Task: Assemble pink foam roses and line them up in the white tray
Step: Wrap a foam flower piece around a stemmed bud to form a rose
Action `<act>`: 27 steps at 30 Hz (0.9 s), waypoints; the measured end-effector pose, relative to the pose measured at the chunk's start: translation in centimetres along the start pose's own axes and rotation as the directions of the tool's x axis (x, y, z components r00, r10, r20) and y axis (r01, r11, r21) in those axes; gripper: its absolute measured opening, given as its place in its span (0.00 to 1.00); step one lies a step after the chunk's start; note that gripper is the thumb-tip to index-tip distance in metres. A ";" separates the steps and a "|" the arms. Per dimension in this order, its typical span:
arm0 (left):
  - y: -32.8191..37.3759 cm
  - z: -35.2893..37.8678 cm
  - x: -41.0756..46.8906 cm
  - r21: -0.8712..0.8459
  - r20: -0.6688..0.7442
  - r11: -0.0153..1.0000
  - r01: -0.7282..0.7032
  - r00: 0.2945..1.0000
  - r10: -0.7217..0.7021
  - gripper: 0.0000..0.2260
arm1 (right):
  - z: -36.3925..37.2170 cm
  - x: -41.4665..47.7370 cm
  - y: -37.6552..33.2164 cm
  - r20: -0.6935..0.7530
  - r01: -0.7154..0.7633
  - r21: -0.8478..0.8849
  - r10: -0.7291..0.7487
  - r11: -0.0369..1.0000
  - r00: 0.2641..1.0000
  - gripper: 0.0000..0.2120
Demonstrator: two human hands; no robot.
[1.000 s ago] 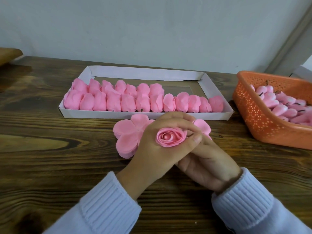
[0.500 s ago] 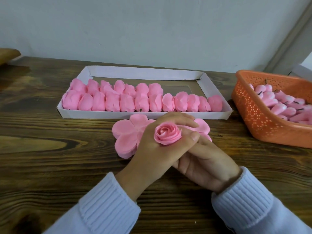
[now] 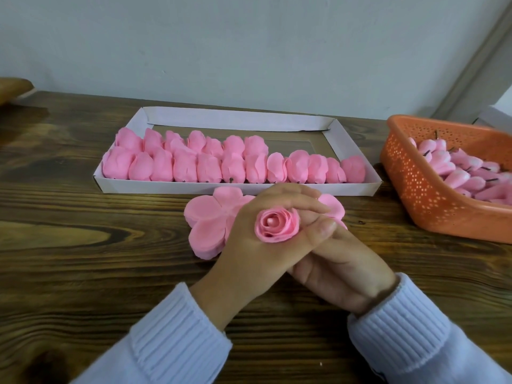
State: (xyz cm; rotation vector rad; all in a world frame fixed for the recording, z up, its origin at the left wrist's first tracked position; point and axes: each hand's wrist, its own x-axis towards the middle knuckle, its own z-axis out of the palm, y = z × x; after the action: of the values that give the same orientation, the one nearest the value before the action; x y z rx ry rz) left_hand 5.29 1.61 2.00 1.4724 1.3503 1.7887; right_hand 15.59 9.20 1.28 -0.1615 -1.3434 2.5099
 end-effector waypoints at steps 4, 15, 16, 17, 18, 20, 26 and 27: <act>-0.2 -0.1 0.0 -0.063 -0.045 0.997 0.035 0.998 -0.038 0.07 | -0.1 0.1 0.1 0.028 0.000 0.091 -0.002 0.996 1.000 0.27; -0.7 0.2 0.0 -0.078 -0.065 0.992 0.100 0.992 -0.106 0.07 | -0.2 0.1 0.3 -0.081 0.009 0.024 -0.007 1.000 0.997 0.25; -0.7 0.2 0.1 -0.083 -0.077 0.991 0.105 0.991 -0.111 0.06 | -0.3 0.1 0.3 -0.070 0.015 0.059 -0.011 0.998 0.997 0.28; -0.7 0.2 0.1 -0.085 -0.082 0.990 0.112 0.990 -0.119 0.05 | -0.3 0.2 0.3 -0.054 0.015 0.095 -0.010 0.995 0.998 0.30; -0.7 0.3 0.1 -0.093 -0.083 0.988 0.120 0.988 -0.128 0.05 | -0.4 0.2 0.2 -0.045 0.004 0.113 0.001 0.994 0.999 0.30; -0.7 0.2 0.2 -0.131 -0.084 0.983 0.131 0.986 -0.143 0.06 | -0.2 0.2 0.2 -0.060 -0.086 0.079 0.091 0.993 0.994 0.29; -0.6 0.3 0.1 -0.091 -0.055 0.989 0.114 0.991 -0.120 0.05 | -0.1 0.3 0.4 -0.154 -0.096 -0.016 0.092 0.995 0.984 0.15; -0.6 0.2 0.1 -0.091 -0.058 0.991 0.102 0.993 -0.107 0.05 | -0.1 0.2 0.4 -0.128 -0.064 0.015 0.065 0.998 0.990 0.17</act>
State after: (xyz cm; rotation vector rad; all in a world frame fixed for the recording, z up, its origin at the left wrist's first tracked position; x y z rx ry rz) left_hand 5.34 2.00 1.52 1.2858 1.3355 1.8167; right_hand 15.35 9.13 0.94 -0.3636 -1.2924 2.5113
